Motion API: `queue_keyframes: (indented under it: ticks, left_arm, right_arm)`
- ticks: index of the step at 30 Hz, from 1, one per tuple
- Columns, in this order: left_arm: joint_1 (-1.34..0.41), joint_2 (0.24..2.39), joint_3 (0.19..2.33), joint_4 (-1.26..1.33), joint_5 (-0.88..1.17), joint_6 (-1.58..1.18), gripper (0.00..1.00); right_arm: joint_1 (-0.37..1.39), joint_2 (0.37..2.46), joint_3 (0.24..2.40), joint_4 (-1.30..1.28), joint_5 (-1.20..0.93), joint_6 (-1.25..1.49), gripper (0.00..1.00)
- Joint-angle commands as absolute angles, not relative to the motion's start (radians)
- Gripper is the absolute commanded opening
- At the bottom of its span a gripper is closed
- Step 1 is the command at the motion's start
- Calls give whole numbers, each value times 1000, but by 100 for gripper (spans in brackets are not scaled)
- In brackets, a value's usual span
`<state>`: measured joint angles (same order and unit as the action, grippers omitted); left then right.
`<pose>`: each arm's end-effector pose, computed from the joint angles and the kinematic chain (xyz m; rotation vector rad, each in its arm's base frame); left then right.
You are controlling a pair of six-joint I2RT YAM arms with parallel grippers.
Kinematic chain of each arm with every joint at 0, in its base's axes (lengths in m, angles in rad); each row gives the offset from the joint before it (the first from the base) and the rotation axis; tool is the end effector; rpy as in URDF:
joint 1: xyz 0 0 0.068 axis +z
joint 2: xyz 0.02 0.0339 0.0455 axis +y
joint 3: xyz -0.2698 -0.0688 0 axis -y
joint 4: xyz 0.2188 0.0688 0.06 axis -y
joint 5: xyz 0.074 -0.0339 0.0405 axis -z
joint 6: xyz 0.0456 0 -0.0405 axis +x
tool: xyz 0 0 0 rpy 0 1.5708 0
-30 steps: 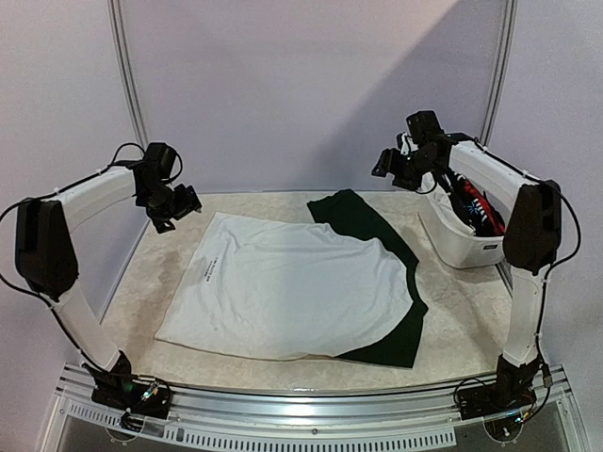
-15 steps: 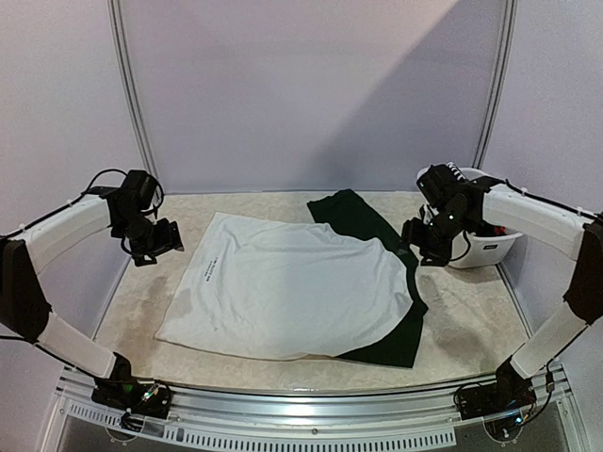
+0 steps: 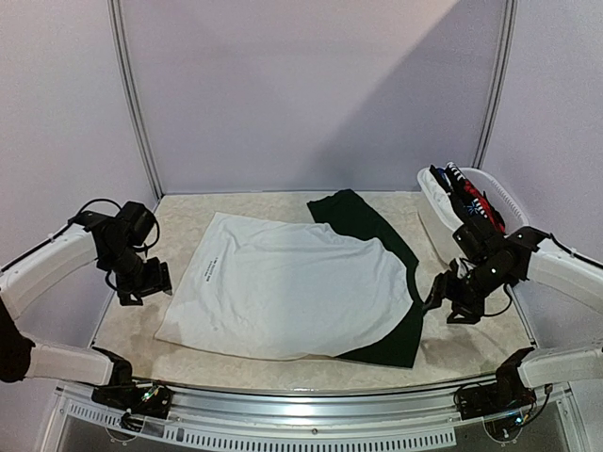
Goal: Fold and stack the mixed laundry pile
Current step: Adjust the flattened T-shirt at the center of the board.
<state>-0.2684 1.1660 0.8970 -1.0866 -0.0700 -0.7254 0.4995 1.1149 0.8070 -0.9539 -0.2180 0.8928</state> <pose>0.1610 -0.0410 0.2445 -0.6719 2.8403 -0.0605 0.1392 0.0872 0.2337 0.5349 2.9463 0.5504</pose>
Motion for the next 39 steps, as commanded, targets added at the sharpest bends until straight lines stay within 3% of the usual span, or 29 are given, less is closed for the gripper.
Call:
queue_keyframes:
  ticks: [1,10,24,29,39]
  left_arm:
    - [-308,1087,844,-1187,-120,-809,78]
    - [-341,999,753,-1207,-100,-884,75]
    - [-359,1061,661,-1113,-31,-895,72]
    - [-360,1091,654,-1075,-21,-901,71]
    - [-359,1127,638,-1051,-15,-914,68]
  right_arm:
    - [520,1023,697,-948,-286,938,70]
    - [568,987,539,-804,-382,971,62]
    - [641,1217,476,-506,-449,990,46]
    - [683,1289,478,-464,-455,1008,36]
    - [688,1267,502,-581,-385,1006,0]
